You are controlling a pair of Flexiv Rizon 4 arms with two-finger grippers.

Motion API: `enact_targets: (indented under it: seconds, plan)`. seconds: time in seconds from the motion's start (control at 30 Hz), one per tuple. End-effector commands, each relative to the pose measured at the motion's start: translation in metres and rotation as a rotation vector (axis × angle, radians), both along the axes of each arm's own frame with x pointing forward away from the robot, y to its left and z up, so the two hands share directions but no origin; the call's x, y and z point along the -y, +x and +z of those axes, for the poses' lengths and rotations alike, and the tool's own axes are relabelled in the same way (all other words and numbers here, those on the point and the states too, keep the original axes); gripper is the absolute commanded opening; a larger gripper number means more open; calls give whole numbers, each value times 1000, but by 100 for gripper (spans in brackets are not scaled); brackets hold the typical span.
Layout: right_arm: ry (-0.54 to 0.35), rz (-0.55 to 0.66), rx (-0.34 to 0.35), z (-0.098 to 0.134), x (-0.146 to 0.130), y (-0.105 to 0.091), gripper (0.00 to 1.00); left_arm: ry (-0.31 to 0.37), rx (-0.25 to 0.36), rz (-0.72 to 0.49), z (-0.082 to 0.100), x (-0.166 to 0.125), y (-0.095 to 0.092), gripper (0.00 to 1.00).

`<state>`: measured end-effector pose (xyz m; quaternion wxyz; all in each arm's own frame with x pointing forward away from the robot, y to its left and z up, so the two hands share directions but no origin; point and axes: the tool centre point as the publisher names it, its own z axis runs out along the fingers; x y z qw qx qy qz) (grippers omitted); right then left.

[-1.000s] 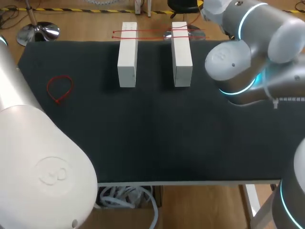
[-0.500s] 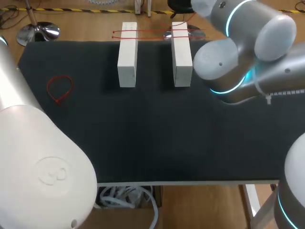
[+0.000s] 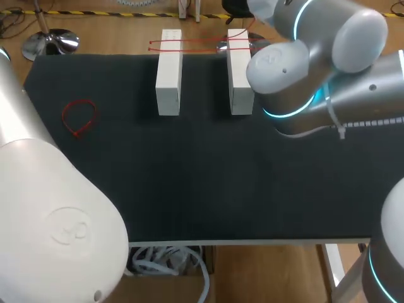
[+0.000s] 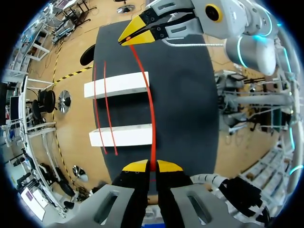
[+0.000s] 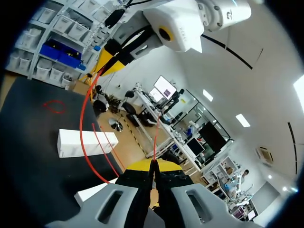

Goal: Grab the tape and strap the tape.

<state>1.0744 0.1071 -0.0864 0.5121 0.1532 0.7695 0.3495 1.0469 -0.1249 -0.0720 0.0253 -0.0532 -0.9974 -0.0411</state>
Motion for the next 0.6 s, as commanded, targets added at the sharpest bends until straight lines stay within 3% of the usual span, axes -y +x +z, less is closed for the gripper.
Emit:
enact_targets:
  seconds: [0.03,0.07,0.13,0.23,0.37,0.6]
  plan:
    - [-4,2,-9,3,1,-1,0,4,-2,0,1,0,0,0]
    - [-4,2,-9,3,1,-1,0,4,-2,0,1,0,0,0]
    - [-116,-2,14,5,-14,-6,0,4,-2,0,1,0,0,0]
    - [-207,-8,51,9,-31,-9,0,4,-2,0,1,0,0,0]
    - [-283,-24,88,13,-41,-11,0,4,-2,0,1,0,0,0]
    - [-314,-43,107,16,-50,-12,0,4,-2,0,1,0,0,0]
